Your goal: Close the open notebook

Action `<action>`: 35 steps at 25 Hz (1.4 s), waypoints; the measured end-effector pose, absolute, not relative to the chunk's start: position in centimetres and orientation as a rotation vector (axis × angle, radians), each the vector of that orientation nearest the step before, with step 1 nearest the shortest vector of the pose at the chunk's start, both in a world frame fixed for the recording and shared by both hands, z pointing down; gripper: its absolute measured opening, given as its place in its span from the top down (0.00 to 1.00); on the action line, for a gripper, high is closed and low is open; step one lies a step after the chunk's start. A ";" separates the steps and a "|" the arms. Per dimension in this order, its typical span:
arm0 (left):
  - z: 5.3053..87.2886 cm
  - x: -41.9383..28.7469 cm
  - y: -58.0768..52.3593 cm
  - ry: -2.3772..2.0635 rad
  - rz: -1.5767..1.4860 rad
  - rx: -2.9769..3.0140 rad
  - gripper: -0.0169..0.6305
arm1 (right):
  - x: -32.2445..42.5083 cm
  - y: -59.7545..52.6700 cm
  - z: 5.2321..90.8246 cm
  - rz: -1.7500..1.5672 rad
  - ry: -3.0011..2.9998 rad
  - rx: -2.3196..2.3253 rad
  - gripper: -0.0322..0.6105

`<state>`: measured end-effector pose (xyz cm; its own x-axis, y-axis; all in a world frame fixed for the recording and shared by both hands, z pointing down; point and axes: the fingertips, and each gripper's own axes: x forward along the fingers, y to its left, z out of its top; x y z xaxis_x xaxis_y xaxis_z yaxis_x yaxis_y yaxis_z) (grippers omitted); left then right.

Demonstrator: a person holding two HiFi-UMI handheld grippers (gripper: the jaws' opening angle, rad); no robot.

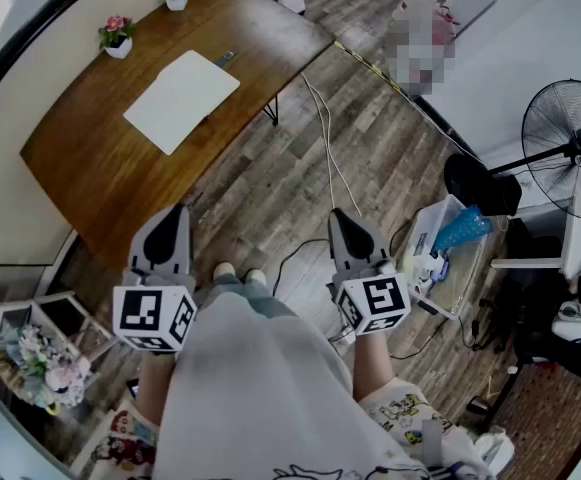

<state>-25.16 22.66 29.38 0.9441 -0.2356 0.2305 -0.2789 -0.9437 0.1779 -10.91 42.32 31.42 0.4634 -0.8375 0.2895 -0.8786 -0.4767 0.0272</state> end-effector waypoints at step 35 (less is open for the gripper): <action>32.2 -11.1 8.4 -0.460 0.302 2.758 0.58 | 3.0 26.9 33.3 0.518 -1.695 2.545 0.60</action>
<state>-11.13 8.43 32.22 0.9256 -0.2772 0.2578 -0.3466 -0.8944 0.2827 3.02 26.87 33.28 0.3470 -0.8898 0.2965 -0.9034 -0.4020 -0.1492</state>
